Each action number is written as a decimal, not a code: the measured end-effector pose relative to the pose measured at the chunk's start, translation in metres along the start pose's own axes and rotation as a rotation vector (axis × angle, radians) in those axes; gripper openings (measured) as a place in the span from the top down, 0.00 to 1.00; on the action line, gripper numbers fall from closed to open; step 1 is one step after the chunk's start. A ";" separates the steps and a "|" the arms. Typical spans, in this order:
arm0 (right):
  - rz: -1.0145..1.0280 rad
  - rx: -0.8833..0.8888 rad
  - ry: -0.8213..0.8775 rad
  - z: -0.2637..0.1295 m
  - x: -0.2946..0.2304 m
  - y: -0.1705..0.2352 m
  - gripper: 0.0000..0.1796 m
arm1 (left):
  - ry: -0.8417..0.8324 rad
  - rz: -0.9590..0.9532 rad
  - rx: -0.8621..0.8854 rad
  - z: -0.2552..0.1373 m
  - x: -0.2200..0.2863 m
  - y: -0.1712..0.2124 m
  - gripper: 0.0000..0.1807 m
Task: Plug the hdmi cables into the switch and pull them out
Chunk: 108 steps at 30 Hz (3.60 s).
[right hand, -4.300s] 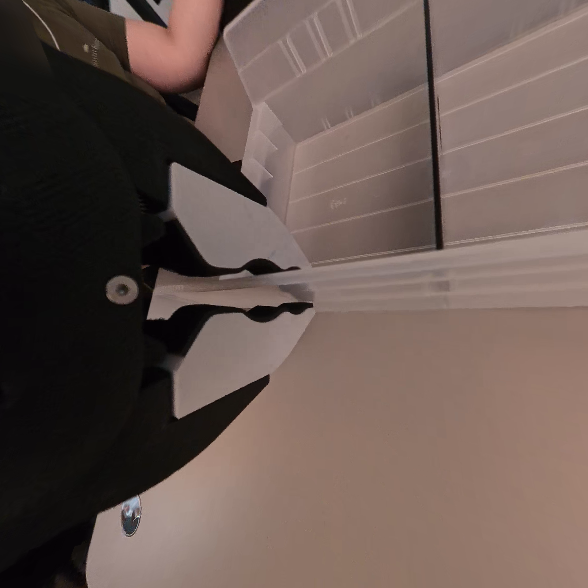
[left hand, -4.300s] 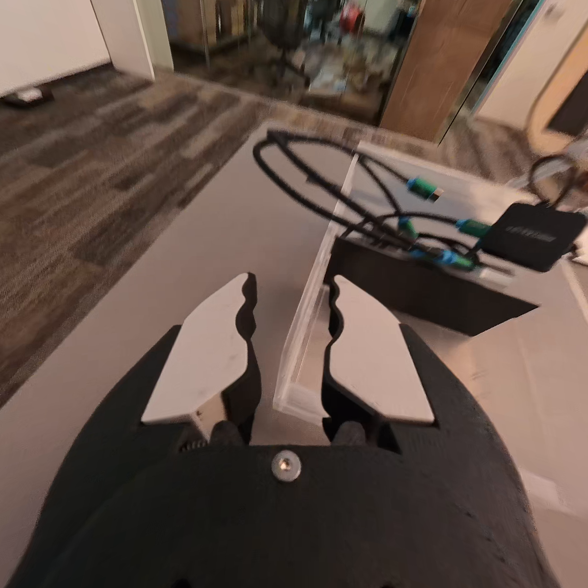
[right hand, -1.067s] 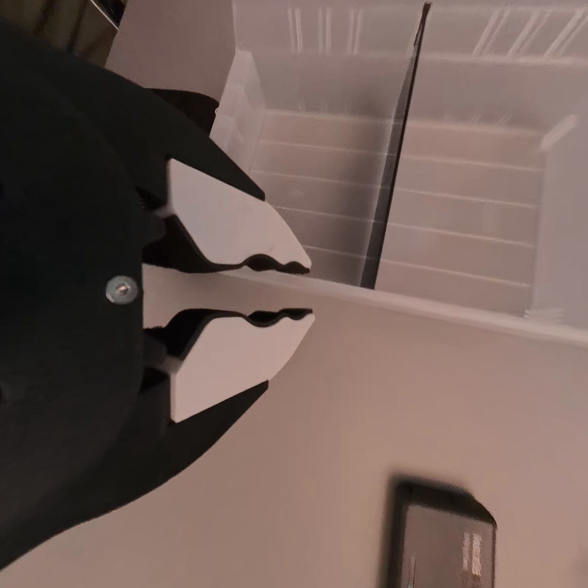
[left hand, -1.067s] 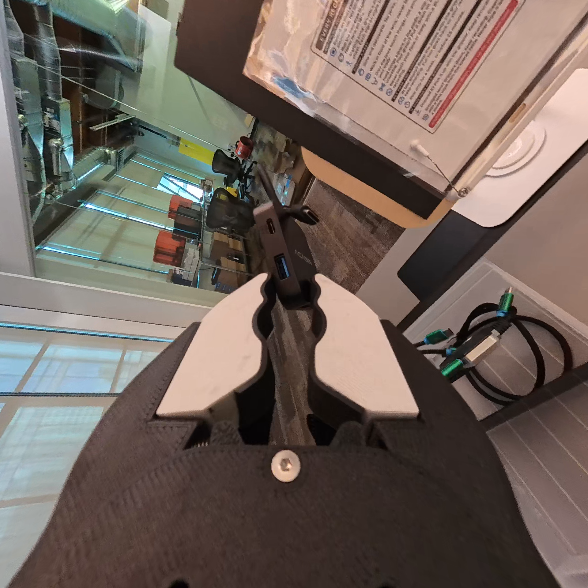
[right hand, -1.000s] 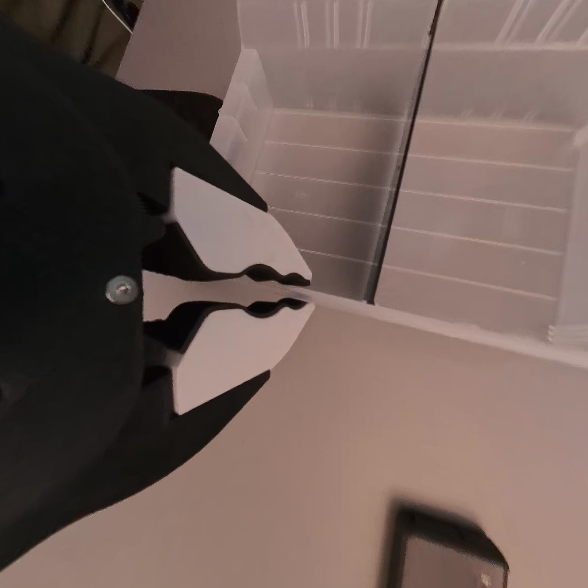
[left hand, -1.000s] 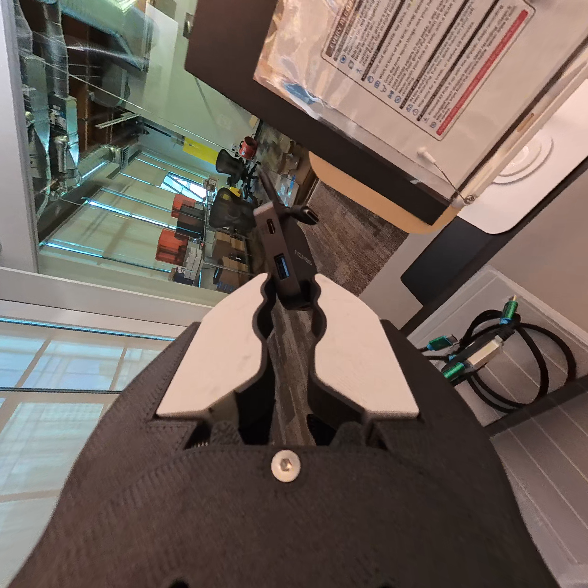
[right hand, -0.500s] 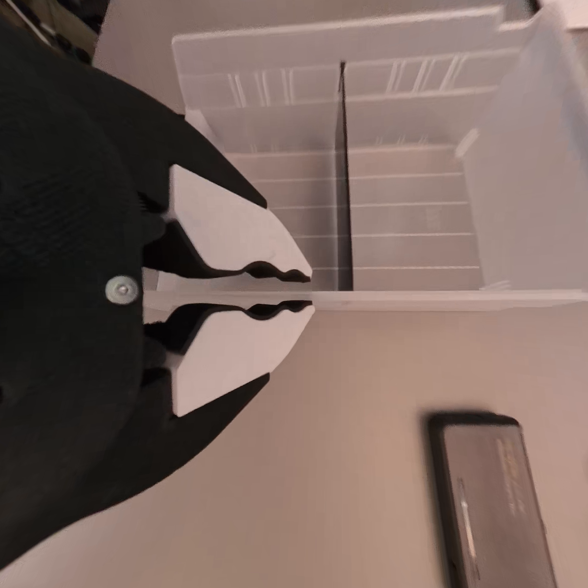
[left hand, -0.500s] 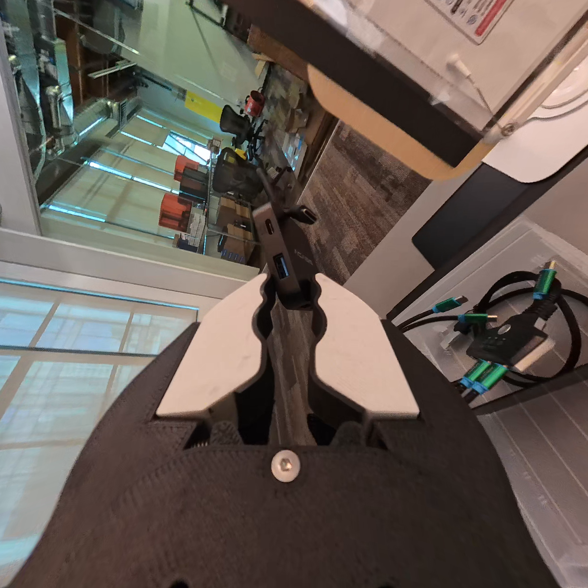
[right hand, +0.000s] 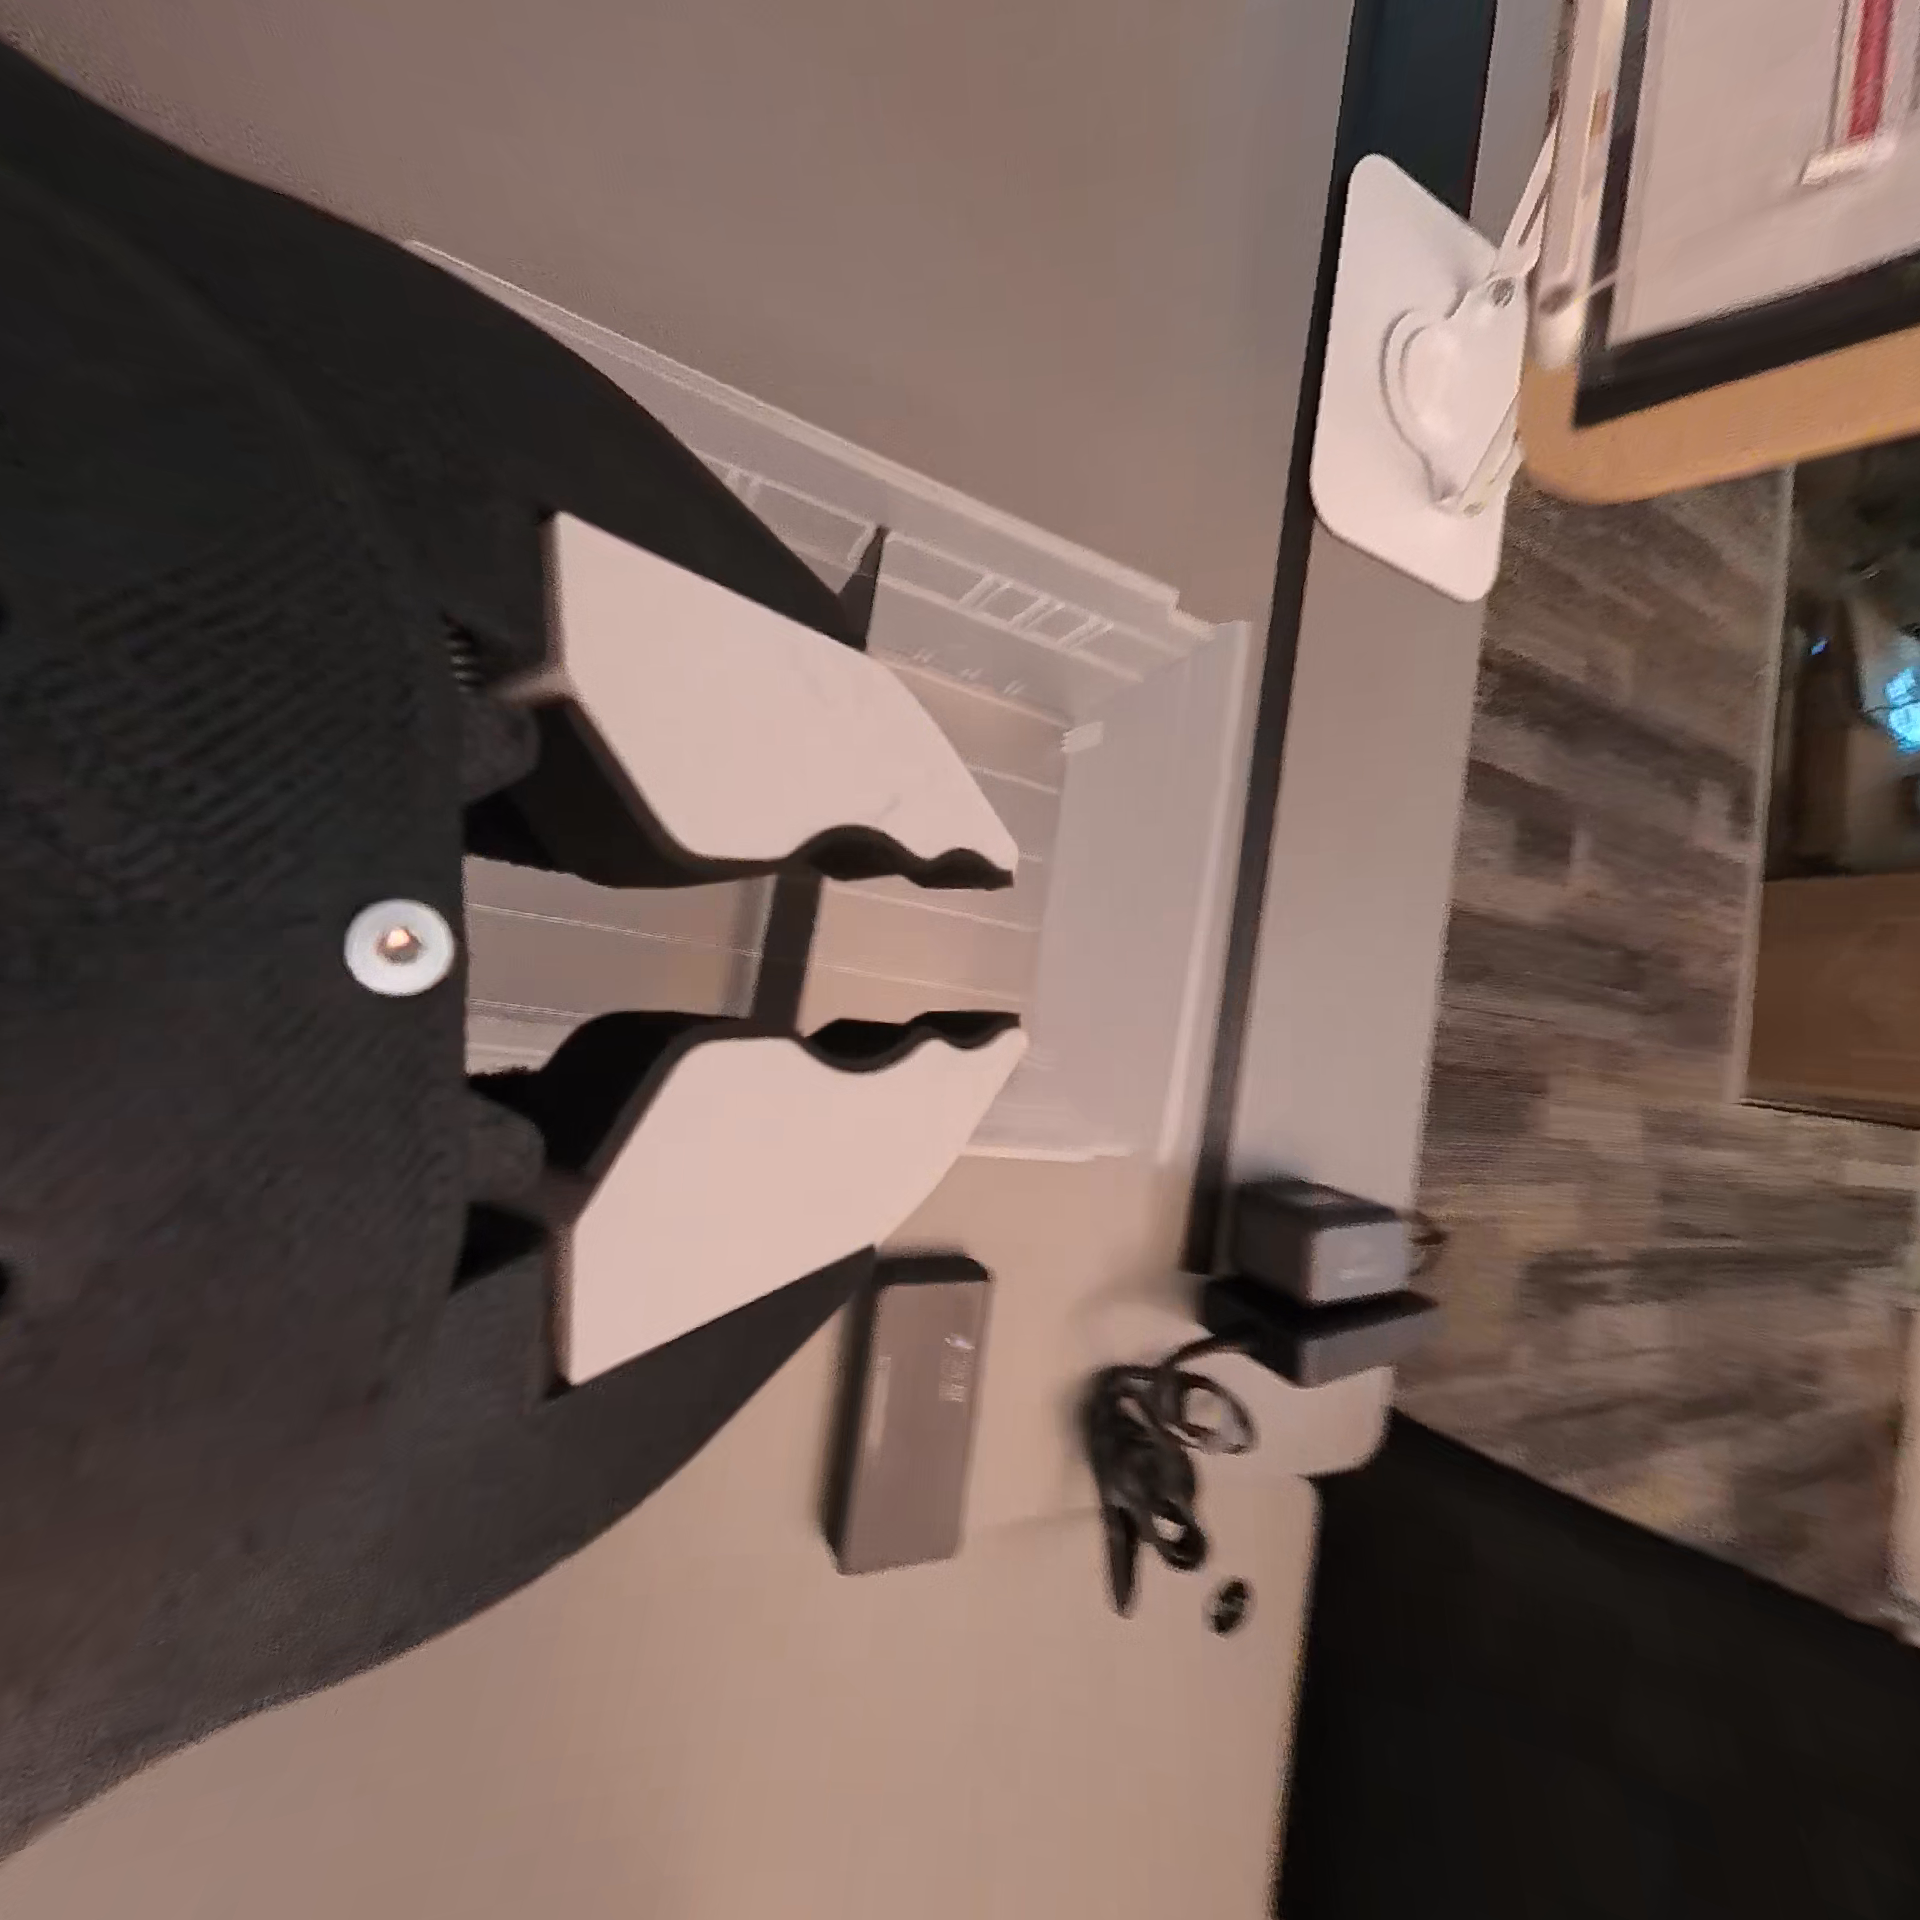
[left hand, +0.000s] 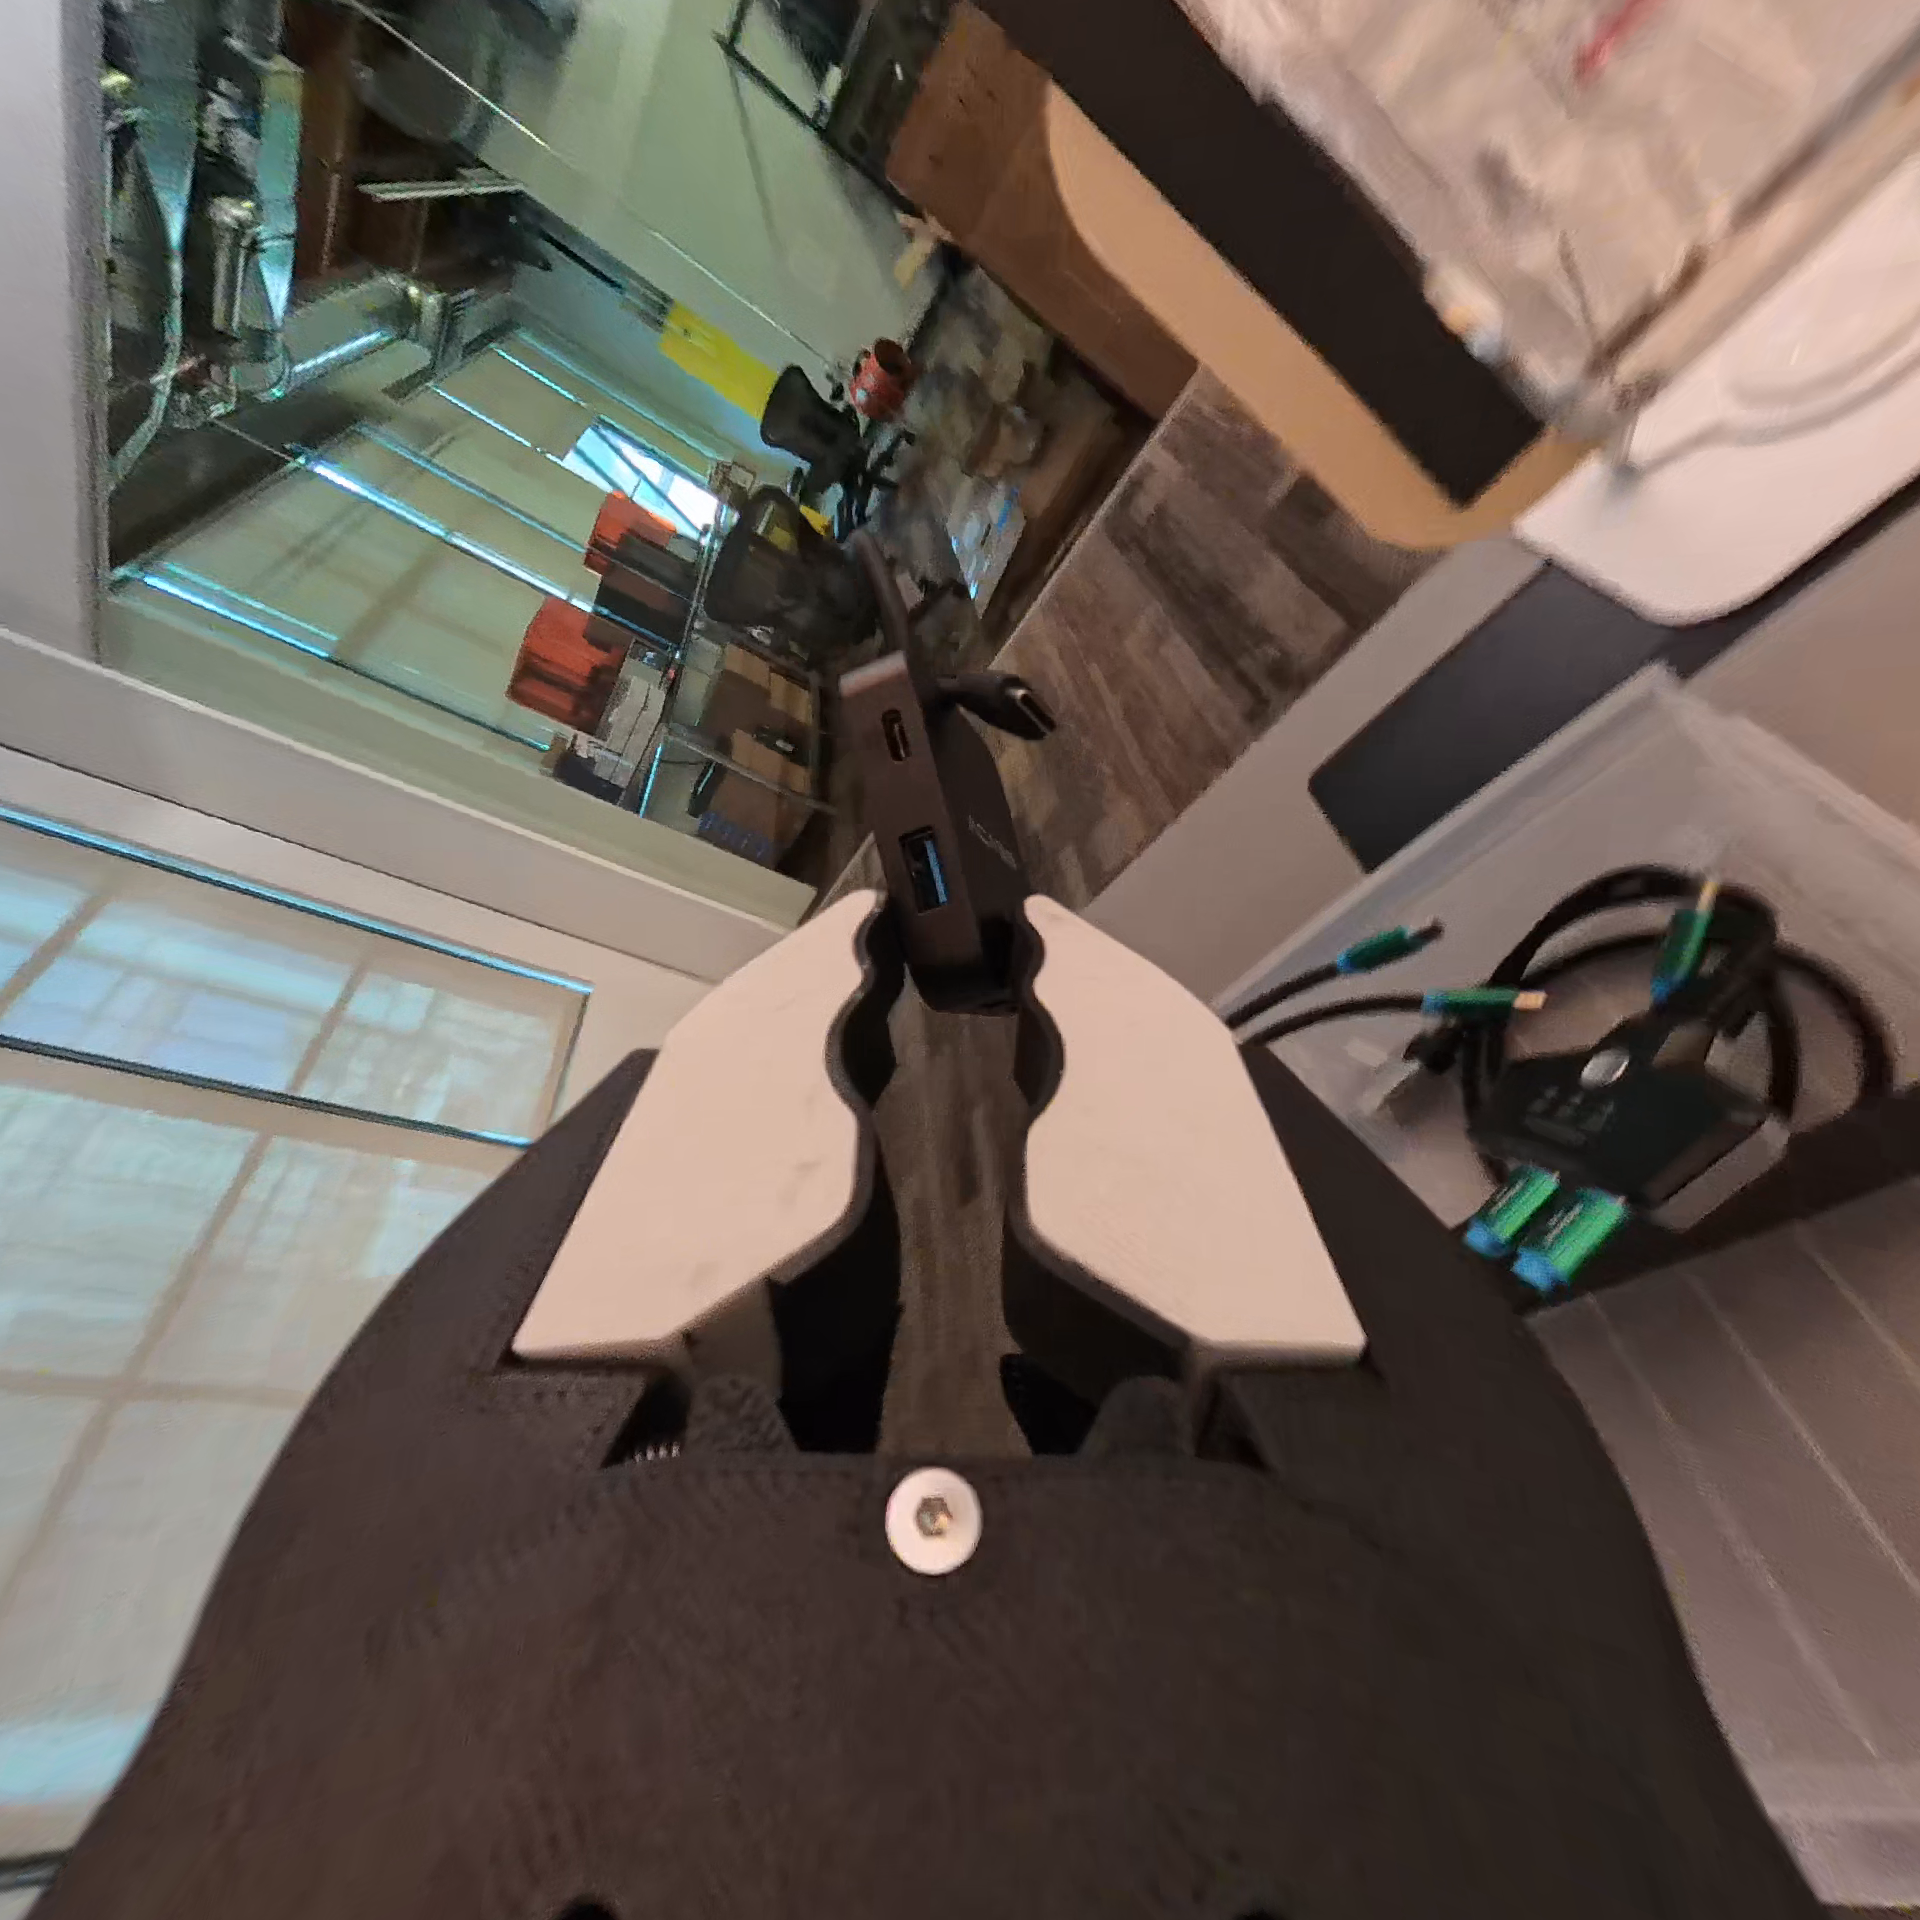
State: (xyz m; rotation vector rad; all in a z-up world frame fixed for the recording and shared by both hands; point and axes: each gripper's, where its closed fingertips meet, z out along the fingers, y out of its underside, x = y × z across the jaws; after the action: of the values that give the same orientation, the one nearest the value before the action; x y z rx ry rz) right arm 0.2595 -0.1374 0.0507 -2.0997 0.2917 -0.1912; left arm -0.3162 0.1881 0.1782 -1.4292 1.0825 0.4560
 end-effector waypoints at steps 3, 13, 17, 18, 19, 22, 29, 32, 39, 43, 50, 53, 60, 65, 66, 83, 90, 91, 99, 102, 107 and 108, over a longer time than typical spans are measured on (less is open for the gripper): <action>-0.179 0.143 -0.025 -0.009 -0.037 -0.035 0.86 | -0.041 -0.163 0.108 -0.023 -0.029 -0.019 0.90; -0.760 0.657 -0.537 -0.037 -0.303 -0.073 0.77 | -0.071 -0.650 0.492 -0.069 -0.035 -0.006 0.93; -0.950 0.666 -0.598 -0.007 -0.394 -0.033 0.77 | -0.023 -0.695 0.513 -0.060 -0.032 0.003 0.93; -0.976 0.655 -0.632 0.000 -0.416 -0.021 0.77 | 0.005 -0.689 0.520 -0.060 -0.030 0.002 0.93; -0.995 0.651 -0.645 0.007 -0.438 -0.014 0.79 | 0.007 -0.682 0.525 -0.060 -0.030 0.001 0.93; -1.111 0.610 -0.662 0.036 -0.502 -0.003 0.79 | -0.016 -0.665 0.529 -0.066 -0.034 0.000 0.93; -1.308 0.415 -0.664 0.114 -0.614 0.002 0.78 | 0.001 -0.676 0.580 -0.081 -0.040 -0.004 0.93; -1.382 0.344 -0.567 0.148 -0.623 0.004 0.79 | 0.015 -0.704 0.602 -0.083 -0.043 -0.001 0.93; -1.245 0.258 -0.619 0.168 -0.624 -0.004 0.88 | 0.023 -0.701 0.636 -0.091 -0.046 -0.002 0.93; -1.101 0.246 -0.690 0.161 -0.617 -0.027 0.88 | -0.001 -0.705 0.622 -0.091 -0.052 0.008 0.93; -0.966 0.208 -0.827 0.169 -0.592 -0.044 0.88 | 0.004 -0.793 0.668 -0.098 -0.069 0.028 0.93; -1.155 0.214 -0.817 0.169 -0.592 -0.024 0.88 | 0.043 -0.847 0.770 -0.113 -0.074 0.024 0.93; -1.398 0.291 -0.719 0.164 -0.599 -0.003 0.88 | 0.017 -0.839 0.802 -0.131 -0.082 0.030 0.93; -1.263 0.192 -0.952 0.131 -0.610 0.009 0.78 | 0.095 -0.858 0.866 -0.135 -0.078 0.023 0.93; -1.185 0.211 -1.023 0.118 -0.617 0.002 0.77 | 0.104 -0.855 0.871 -0.136 -0.077 0.022 0.93; -0.655 0.343 -1.167 0.125 -0.726 -0.072 0.86 | 0.207 -0.825 0.912 -0.144 -0.063 0.002 0.93; -0.676 0.489 -0.785 0.158 -0.690 -0.117 0.96 | 0.252 -0.843 0.893 -0.131 -0.059 0.004 0.93; -0.642 0.537 -0.695 0.160 -0.676 -0.132 0.96 | 0.278 -0.847 0.910 -0.132 -0.057 0.001 0.93; -0.565 0.805 -0.182 0.139 -0.569 -0.229 0.96 | 0.385 -0.796 0.966 -0.137 -0.039 -0.023 0.93; -0.569 0.853 -0.170 0.116 -0.551 -0.248 0.96 | 0.395 -0.791 1.012 -0.148 -0.040 -0.028 0.93; -0.783 0.804 -0.185 0.089 -0.522 -0.222 0.96 | 0.482 -0.800 1.102 -0.168 -0.037 -0.037 0.93; -0.815 0.790 -0.177 0.083 -0.511 -0.213 0.96 | 0.511 -0.801 1.116 -0.171 -0.034 -0.041 0.93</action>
State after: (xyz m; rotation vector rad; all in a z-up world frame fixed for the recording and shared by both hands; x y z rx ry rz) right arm -0.1817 0.1815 0.1799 -1.3218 -0.6703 -0.5006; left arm -0.3544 0.0347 0.2624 -0.8139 0.7998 -1.0050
